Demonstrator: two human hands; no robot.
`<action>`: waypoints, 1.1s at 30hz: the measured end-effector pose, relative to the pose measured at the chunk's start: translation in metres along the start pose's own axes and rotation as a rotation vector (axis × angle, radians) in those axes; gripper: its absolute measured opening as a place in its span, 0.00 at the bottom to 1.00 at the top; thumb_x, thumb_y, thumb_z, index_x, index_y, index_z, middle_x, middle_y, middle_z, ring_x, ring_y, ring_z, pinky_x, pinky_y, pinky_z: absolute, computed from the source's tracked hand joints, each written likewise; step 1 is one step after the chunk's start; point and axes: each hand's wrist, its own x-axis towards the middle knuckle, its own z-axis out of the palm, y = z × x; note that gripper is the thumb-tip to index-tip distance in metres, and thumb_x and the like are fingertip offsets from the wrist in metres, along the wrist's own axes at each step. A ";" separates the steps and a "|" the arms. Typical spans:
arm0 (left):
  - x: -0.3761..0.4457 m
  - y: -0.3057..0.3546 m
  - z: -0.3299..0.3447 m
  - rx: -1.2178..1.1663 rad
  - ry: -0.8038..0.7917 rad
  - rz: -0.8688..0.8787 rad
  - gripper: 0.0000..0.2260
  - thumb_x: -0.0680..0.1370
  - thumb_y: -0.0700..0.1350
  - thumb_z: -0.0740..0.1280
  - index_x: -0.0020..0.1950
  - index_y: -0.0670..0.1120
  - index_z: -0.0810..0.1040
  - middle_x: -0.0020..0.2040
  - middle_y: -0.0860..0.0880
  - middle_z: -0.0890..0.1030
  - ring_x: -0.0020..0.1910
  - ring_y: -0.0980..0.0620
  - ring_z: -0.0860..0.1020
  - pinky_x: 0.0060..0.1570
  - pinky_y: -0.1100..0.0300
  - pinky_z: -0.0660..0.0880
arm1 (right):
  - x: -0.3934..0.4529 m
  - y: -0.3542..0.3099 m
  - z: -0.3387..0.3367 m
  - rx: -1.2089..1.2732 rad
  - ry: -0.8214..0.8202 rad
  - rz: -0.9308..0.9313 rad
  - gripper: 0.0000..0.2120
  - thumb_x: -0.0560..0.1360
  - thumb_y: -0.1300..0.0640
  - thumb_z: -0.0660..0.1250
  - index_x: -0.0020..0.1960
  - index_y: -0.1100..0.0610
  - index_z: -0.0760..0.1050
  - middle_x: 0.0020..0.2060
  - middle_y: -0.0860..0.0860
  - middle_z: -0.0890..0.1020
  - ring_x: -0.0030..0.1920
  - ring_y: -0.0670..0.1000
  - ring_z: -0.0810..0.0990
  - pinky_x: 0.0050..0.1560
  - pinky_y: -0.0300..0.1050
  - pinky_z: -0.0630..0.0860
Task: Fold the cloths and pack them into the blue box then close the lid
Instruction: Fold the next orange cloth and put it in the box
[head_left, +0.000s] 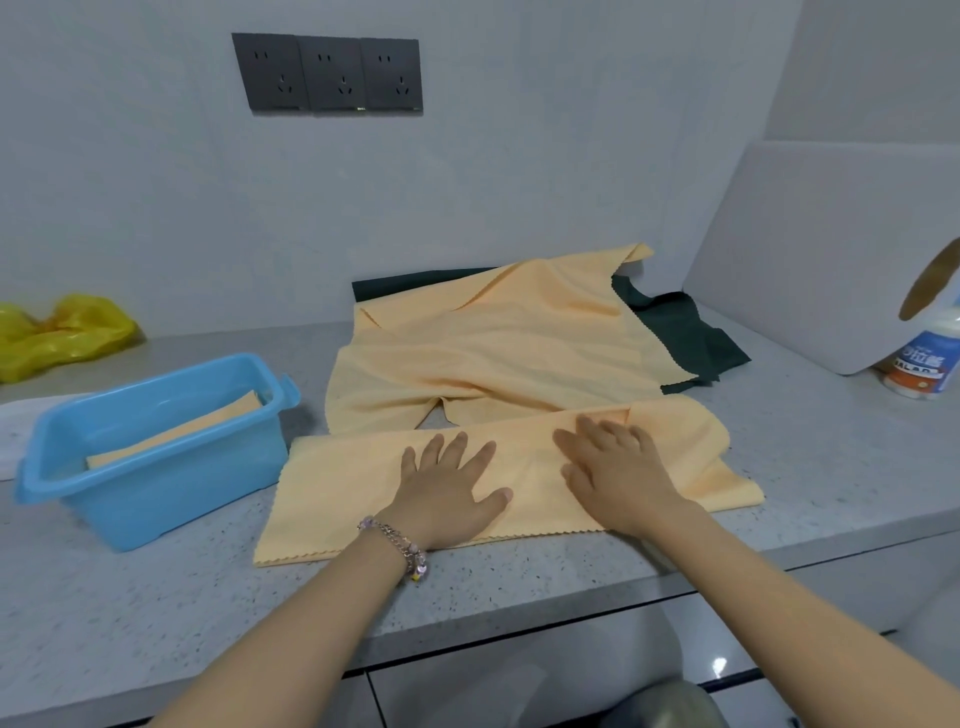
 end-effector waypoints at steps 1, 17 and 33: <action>0.001 0.002 -0.001 -0.007 0.018 -0.007 0.31 0.77 0.67 0.46 0.76 0.60 0.40 0.78 0.49 0.45 0.76 0.45 0.42 0.72 0.40 0.39 | 0.002 -0.002 0.003 0.045 -0.061 -0.016 0.24 0.80 0.43 0.44 0.76 0.45 0.51 0.77 0.49 0.51 0.75 0.53 0.49 0.73 0.53 0.44; 0.005 0.006 0.011 0.008 0.087 -0.063 0.30 0.76 0.67 0.44 0.76 0.61 0.41 0.78 0.50 0.40 0.76 0.43 0.38 0.70 0.39 0.34 | 0.025 0.050 0.014 0.084 -0.050 0.197 0.27 0.80 0.40 0.42 0.77 0.45 0.45 0.77 0.50 0.46 0.76 0.54 0.44 0.74 0.57 0.42; 0.004 0.005 0.009 0.029 0.064 -0.055 0.30 0.77 0.67 0.43 0.76 0.60 0.41 0.78 0.50 0.39 0.76 0.43 0.38 0.70 0.39 0.35 | 0.009 0.075 -0.001 -0.069 0.194 0.577 0.18 0.75 0.43 0.60 0.57 0.54 0.71 0.53 0.55 0.75 0.54 0.57 0.72 0.53 0.48 0.64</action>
